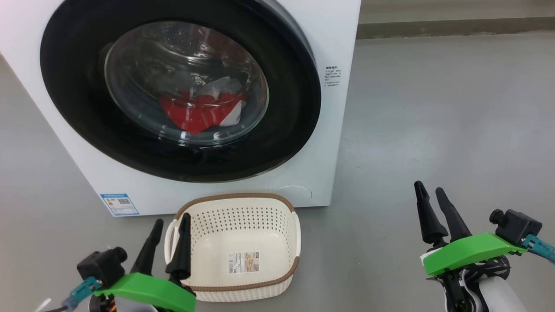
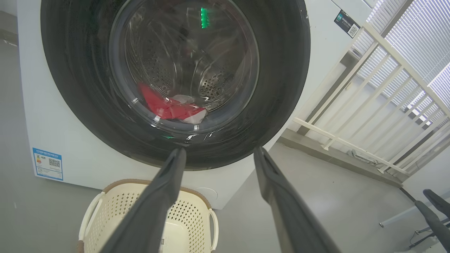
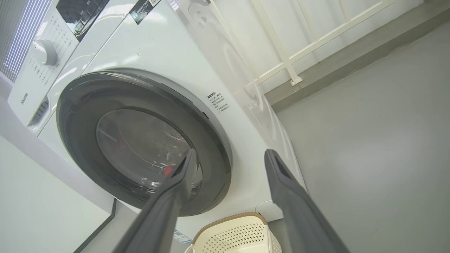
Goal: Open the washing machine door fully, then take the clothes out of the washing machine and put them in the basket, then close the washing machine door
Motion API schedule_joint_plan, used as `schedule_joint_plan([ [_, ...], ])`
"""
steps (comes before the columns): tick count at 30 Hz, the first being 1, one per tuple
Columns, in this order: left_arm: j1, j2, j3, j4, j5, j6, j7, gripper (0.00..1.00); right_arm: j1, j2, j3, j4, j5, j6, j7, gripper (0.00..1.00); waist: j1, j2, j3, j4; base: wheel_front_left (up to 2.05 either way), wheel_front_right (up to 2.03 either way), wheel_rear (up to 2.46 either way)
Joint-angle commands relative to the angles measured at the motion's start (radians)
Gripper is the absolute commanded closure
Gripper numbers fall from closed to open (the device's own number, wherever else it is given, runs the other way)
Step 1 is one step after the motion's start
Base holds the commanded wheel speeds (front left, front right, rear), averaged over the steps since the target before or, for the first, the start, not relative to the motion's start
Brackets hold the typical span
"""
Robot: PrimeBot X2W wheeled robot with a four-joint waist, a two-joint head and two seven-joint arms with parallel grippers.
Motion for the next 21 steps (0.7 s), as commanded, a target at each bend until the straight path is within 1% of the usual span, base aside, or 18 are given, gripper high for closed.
schedule_joint_plan([
  [1, -0.061, 0.011, 0.016, -0.015, 0.047, 0.009, -0.02, 0.0, -0.054, -0.011, 0.025, -0.022, -0.041, 0.0, -0.018, 0.0, 0.0, -0.0001, 0.002, -0.001, 0.0, 0.0, 0.0],
  [21, -0.103, 0.013, 0.011, 0.008, 0.285, 0.052, -0.076, 0.0, -0.096, -0.014, 0.027, -0.003, -0.295, 0.001, -0.074, 0.0, 0.0, -0.0001, 0.002, -0.009, 0.0, 0.0, 0.0],
])
